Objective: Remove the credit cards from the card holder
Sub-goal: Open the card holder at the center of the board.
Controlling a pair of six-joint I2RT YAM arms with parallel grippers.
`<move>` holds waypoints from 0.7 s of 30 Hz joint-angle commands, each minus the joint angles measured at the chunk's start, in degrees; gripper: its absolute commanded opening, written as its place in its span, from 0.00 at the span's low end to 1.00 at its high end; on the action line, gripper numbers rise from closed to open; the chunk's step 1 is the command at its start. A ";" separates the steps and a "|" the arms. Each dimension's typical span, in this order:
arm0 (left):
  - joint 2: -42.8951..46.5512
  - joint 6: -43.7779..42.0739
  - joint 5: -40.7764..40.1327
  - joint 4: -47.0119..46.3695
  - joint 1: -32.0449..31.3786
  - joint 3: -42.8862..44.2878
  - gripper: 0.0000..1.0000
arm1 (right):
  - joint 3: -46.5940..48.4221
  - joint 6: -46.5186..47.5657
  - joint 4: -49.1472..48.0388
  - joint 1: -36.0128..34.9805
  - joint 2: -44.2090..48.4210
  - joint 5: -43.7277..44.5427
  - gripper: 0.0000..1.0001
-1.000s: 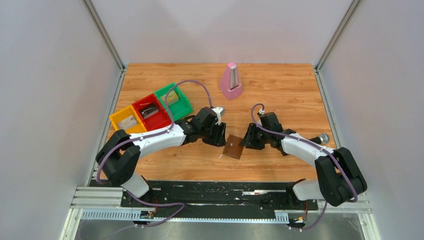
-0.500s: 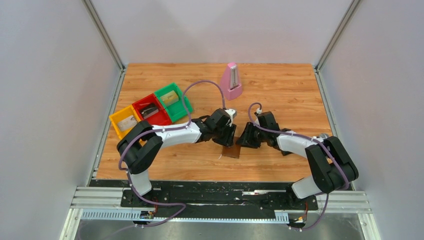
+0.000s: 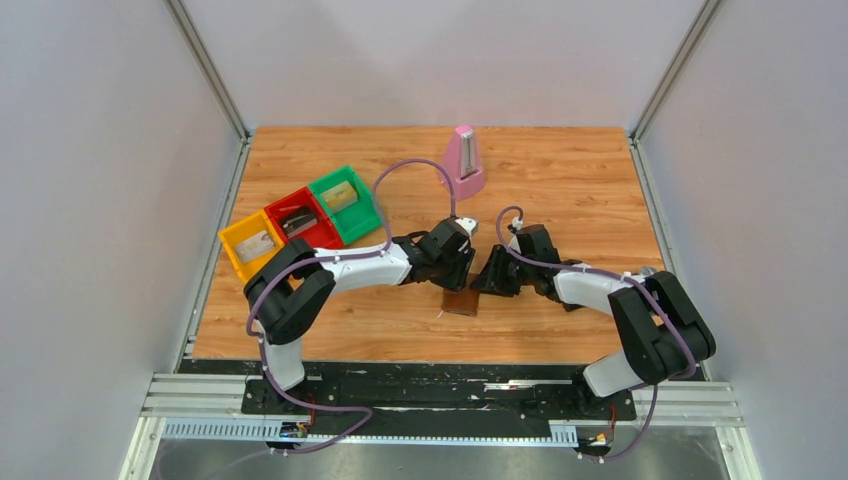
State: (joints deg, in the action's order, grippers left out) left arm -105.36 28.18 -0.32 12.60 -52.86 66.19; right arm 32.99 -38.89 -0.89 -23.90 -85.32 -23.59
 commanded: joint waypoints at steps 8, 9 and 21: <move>-1.14 1.17 -4.58 9.84 -4.21 4.22 0.54 | -1.36 0.60 -3.33 0.08 0.90 -0.67 0.33; -1.19 1.43 -4.62 10.43 -4.41 4.39 0.54 | -1.45 0.54 -3.41 0.04 1.03 -0.62 0.33; -3.44 3.20 -5.83 12.21 -4.99 6.06 0.48 | -3.52 -0.07 -3.93 0.06 3.40 -0.85 0.33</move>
State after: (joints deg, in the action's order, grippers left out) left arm -107.04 29.61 -5.67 22.52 -57.28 71.00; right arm 30.39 -38.96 -2.87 -23.90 -84.16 -24.12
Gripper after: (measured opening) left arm 0.506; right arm 0.331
